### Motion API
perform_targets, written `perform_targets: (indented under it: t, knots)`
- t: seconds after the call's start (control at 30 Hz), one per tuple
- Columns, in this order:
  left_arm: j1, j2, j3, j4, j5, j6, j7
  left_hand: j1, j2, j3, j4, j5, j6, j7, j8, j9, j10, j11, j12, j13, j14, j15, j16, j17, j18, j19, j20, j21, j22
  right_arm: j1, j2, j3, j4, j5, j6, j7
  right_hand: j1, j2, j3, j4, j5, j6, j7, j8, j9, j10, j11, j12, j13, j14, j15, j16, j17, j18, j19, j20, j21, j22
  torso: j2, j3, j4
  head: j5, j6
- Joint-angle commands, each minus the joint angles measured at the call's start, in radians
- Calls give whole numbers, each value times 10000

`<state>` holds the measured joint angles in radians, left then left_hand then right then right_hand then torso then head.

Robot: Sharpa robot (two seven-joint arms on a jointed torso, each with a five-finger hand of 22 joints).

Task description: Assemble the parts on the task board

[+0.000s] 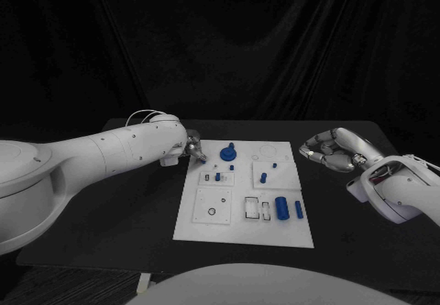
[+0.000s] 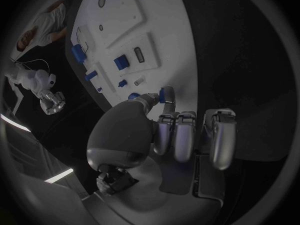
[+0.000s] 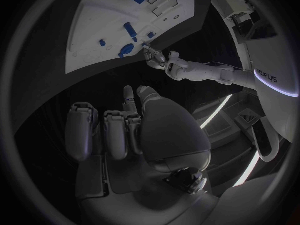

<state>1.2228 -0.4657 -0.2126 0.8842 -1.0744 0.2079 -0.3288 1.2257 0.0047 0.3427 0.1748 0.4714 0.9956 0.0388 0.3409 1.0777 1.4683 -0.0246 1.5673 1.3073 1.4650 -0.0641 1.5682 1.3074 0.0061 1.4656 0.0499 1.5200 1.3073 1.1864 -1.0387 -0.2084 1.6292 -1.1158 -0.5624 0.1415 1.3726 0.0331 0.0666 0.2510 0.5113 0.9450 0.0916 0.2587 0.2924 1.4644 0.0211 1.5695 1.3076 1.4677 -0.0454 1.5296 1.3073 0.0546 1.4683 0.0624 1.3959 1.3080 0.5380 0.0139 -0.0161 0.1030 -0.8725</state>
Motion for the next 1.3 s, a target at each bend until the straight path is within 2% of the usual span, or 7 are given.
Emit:
perform_targets:
  t: [0.03, 0.4, 0.63, 0.83, 1.07, 1.17, 1.3]
  knots:
    - [-18, -18, 9, 25, 12, 13, 343, -13, -158, 391, -251, 13, 43, -54, 40, 19, 1025, -39, 35, 2635, 1058, -25, 26, 2634, 110, 548, -30, -74, 2407, -39, -6, 6, -4, -9, 81, -211, 74, -2, 75, 6, 73, 73, -2, -59, -13, 1064, -73, 13, 2632, 912, -82, -56, 2139, -111, 346, -74, -46, 2052, 1, 2, -1, 3, -1]
    - [-18, -265, 9, 333, 12, -699, 923, -127, -464, 1173, -728, -92, 296, -61, -9, -134, 1025, -46, 35, 2635, 1058, -26, 26, 2634, 120, 515, -32, -104, 2396, -103, -28, 6, -21, -9, 88, -287, 110, -3, 111, -23, 133, 77, -3, -58, -14, 1064, -74, 13, 2632, 910, -83, -64, 2130, -107, 339, -75, -65, 2046, 3, 0, -1, 21, -1]
    - [-16, -561, 9, 810, 13, -1034, 986, -244, -562, 1432, -874, -202, 543, -91, -10, -243, 1025, -66, 35, 2635, 1058, -38, 26, 2634, 123, 501, -38, -115, 2391, -113, -49, 6, -18, -9, 79, -334, 134, -6, 132, -42, 166, 77, -3, -59, -16, 1064, -74, 13, 2632, 908, -84, -72, 2121, -104, 335, -75, -75, 2043, 0, 1, -1, 14, -1]
    - [-7, -976, 9, 1477, 37, -1254, 573, -386, -625, 1523, -886, -222, 650, -107, -75, -346, 1025, -78, 35, 2635, 1058, -48, 26, 2634, 123, 503, -46, -111, 2392, -115, -70, 6, -15, -9, 80, -380, 146, -9, 143, -54, 185, 78, -3, -59, -16, 1064, -75, 13, 2632, 907, -84, -73, 2120, -102, 332, -76, -84, 2040, 0, 1, -2, 5, -1]
    - [11, -1592, 8, 2543, 863, -1453, -202, -437, -649, 1595, -920, -223, 676, -115, -135, -414, 1025, -86, 35, 2635, 1058, -55, 26, 2634, 155, 406, -52, -219, 2349, -119, -84, 6, -9, -9, 74, -417, 168, -19, 163, -76, 224, 79, -2, -59, -17, 1064, -75, 13, 2632, 906, -85, -76, 2116, -103, 332, -76, -82, 2040, -1, 0, 1, 25, -1]
    - [18, -1907, 7, 3098, 1050, -1480, -532, -460, -673, 1625, -941, -253, 677, -110, -174, -453, 1025, -84, 35, 2635, 1058, -56, 26, 2634, 169, 364, -54, -266, 2331, -124, -78, 6, -12, -9, 64, -431, 176, -22, 171, -83, 241, 77, -1, -60, -18, 1064, -75, 13, 2632, 904, -84, -87, 2104, -101, 329, -76, -90, 2038, -3, 2, -1, 53, -1]
    - [21, -2170, 6, 3585, 1135, -1537, -795, -466, -679, 1634, -948, -268, 679, -110, -187, -467, 1025, -83, 35, 2635, 1058, -56, 26, 2634, 174, 349, -54, -283, 2324, -128, -79, 6, 1, -9, 53, -441, 181, -28, 178, -89, 262, 76, 1, -60, -18, 1064, -74, 13, 2632, 905, -84, -83, 2108, -101, 330, -77, -88, 2038, -4, 0, 0, 59, -1]
